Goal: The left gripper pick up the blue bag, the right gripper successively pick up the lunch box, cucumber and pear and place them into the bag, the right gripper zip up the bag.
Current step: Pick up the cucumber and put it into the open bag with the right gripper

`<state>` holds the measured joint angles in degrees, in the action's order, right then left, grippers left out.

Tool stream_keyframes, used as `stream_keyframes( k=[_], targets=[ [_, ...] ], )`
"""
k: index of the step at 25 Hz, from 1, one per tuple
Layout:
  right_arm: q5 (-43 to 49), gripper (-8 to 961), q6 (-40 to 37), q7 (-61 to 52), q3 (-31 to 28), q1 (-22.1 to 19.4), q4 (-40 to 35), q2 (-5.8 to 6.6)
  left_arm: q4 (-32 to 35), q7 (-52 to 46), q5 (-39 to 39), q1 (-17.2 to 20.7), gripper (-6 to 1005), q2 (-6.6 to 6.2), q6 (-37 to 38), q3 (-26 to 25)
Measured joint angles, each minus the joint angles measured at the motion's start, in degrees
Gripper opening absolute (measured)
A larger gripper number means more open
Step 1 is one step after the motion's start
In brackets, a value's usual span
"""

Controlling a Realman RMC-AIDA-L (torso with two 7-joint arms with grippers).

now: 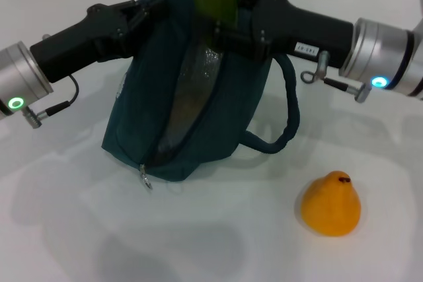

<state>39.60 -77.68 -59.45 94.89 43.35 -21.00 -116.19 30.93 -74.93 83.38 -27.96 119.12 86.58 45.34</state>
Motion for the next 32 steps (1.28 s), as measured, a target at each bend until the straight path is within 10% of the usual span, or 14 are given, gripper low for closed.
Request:
stream_keyframes(
  k=[14,32],
  targets=[
    [-13.0,634,10.9,5.5,13.1,-1.1,-3.4,0.00,-0.4,0.3,0.2,-1.0,65,0.34,-1.4,0.4],
    [-14.4,636,10.7,6.5,14.2,-1.9,-5.7,-0.01,-0.5,0.3,0.3,-0.7,71,0.14,-1.4,0.3]
  ],
)
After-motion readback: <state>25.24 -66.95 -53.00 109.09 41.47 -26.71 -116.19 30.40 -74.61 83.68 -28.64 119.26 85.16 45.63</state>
